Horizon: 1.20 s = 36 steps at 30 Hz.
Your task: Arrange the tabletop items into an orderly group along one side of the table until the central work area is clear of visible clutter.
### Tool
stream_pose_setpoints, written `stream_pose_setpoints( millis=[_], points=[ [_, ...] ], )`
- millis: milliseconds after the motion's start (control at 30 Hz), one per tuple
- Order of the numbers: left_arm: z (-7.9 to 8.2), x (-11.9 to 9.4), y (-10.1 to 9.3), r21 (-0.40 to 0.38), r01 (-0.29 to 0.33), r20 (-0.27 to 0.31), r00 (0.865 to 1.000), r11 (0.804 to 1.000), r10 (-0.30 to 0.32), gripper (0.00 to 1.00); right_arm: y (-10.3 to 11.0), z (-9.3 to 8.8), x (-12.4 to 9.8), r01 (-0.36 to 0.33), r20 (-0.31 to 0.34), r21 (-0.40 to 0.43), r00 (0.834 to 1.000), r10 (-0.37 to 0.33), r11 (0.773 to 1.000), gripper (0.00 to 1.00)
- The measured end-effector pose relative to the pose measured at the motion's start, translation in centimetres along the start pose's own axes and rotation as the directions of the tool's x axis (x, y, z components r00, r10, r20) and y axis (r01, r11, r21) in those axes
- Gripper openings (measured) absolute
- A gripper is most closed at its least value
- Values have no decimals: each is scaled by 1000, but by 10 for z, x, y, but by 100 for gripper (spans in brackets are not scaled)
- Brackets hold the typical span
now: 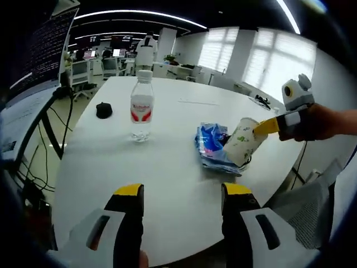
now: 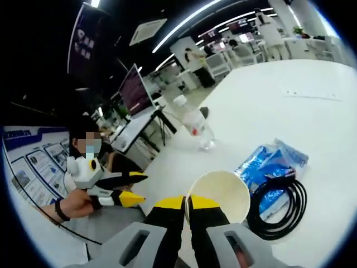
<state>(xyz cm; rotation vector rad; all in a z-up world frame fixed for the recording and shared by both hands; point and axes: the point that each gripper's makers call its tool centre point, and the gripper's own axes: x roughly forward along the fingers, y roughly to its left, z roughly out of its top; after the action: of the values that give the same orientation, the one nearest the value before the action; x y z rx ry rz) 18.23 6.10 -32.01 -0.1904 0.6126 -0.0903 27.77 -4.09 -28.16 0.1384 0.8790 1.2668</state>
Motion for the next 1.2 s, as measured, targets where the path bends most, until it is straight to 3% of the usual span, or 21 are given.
stream_pose_setpoints(
  millis=[433,733,833,1000,1100,1200],
  points=[
    [9,3,-6,-10,37,29,999,999,-37,55,-1,33,48,13,-37,-66,999,-15,998,0],
    [8,2,-4,-19,42,35,999,999,-41,55,-21,56,83,93,-87,-151,990,-107,984,0],
    [5,2,-3,-15,42,23,999,999,-41,55,-21,61,98,98,-117,-217,985,-126,971,0],
    [5,2,2,-21,38,24,999,999,-38,55,-27,52,119,89,-216,-370,960,-178,925,0],
    [8,2,3,-28,35,30,999,999,-34,54,-34,41,127,102,-244,-422,944,-221,901,0],
    [9,2,3,-30,36,35,999,999,-35,54,-41,34,138,101,-255,-424,940,-225,900,0]
  ],
)
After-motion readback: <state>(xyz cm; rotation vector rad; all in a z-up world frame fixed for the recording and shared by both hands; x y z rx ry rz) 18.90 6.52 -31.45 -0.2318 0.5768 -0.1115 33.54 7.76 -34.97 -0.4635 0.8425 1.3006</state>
